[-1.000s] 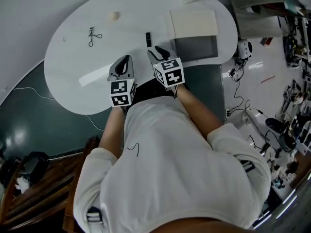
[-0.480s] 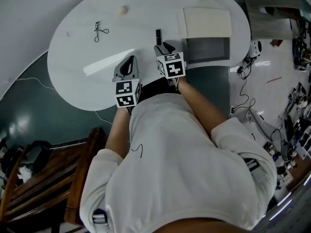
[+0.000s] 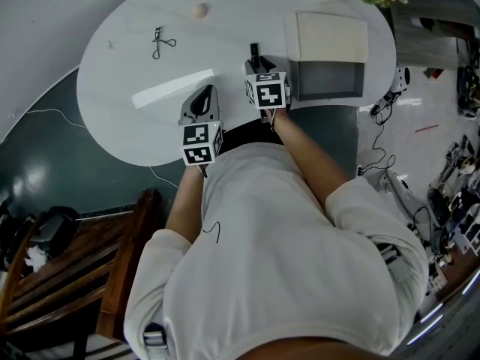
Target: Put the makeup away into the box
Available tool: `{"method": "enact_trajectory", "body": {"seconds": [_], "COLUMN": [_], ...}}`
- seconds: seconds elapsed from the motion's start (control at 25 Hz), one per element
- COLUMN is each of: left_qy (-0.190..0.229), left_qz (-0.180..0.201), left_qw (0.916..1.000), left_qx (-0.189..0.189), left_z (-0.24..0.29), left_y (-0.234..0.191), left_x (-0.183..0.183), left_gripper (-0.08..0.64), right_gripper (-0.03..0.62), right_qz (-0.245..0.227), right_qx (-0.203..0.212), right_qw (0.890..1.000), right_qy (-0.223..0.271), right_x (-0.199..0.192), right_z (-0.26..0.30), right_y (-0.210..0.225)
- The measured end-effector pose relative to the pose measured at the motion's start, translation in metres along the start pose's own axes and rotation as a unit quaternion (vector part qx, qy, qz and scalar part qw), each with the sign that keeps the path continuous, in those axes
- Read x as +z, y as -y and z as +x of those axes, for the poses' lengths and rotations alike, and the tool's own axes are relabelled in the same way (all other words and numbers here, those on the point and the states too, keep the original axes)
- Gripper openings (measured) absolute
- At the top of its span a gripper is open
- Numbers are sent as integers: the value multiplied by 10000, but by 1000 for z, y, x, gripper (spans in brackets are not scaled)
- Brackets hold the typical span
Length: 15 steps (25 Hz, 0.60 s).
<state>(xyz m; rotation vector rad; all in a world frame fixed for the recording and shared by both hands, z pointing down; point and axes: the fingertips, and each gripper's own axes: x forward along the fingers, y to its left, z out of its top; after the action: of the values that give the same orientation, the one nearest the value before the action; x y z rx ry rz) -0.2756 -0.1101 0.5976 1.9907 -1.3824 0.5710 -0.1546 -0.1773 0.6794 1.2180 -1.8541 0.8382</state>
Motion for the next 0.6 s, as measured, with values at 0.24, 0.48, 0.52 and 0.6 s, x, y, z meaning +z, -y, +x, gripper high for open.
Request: {"method": "enact_trajectory", "body": {"seconds": [0.24,0.48,0.52,0.6], "left_qy": [-6,36,44,58], "left_qz": [51,108,110,113], "left_qw": [10000,9999,9999,9999], "left_qx": [-32,-36,-31,-19], "left_z": [3,8,9,12], "left_y": [-2,3,4,6], "left_x": [3,12,13,16], "left_gripper": [21,21,21,21], "right_gripper": [94,94,93,92], "right_qz": [-127,-182,-175,-194], "right_qx": [-105,156,216,340], "right_qw": [9998,9997,9996,9992], "right_qy": [-57,12,47,126], "right_x": [0,3,5,9], "right_z": [1,-2,-3,-6], "right_y": [5,6,6,5]}}
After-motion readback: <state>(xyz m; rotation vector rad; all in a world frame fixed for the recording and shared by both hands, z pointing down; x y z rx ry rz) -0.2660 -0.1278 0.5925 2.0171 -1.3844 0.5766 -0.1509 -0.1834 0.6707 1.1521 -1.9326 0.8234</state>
